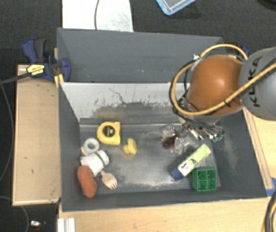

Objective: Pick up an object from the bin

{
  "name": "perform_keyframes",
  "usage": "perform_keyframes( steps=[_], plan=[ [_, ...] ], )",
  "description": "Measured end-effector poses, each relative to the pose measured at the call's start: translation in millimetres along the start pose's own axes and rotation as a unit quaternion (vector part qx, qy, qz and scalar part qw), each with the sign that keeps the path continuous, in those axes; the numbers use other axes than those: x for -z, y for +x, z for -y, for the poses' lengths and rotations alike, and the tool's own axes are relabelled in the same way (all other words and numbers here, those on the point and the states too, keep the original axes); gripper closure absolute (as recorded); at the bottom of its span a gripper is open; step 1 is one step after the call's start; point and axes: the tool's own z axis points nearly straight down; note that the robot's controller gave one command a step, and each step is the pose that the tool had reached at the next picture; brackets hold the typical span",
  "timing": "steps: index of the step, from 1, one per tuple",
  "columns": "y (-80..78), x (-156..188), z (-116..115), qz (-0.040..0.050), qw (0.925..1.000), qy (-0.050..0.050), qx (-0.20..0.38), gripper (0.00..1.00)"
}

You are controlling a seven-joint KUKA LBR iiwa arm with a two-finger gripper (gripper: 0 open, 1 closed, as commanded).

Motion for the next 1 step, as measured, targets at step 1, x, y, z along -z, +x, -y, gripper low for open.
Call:
perform_keyframes(
  steps=[1],
  plan=[
    [-0.2,61.9,-11.0,-0.0004,1.0000,-0.001,0.002,1.00]
  ],
)
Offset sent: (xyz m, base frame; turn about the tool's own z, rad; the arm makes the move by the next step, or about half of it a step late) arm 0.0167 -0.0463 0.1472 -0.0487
